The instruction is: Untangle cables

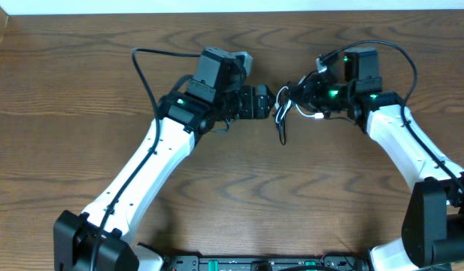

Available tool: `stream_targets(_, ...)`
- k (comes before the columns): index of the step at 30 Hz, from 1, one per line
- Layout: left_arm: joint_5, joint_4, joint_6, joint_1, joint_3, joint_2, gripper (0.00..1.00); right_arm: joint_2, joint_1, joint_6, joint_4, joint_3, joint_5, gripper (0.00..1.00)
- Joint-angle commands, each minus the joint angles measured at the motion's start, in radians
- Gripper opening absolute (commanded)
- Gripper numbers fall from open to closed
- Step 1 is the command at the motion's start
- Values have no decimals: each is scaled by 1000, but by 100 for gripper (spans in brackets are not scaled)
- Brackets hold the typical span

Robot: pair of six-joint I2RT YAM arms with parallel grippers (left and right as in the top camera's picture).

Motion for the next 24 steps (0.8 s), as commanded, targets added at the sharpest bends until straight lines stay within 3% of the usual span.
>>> stream_targets(1,-10,2,88,-28,7,-12,86,-15,-34,51,13,14,-131,1)
stream_targets(16,-101,98,108,-119,6,102,83,-15,-76,43,13,14,-224,1)
stream_targets(24,-156,101,108,-129,6,181,69,-15,-81,39,26,14,-232,1)
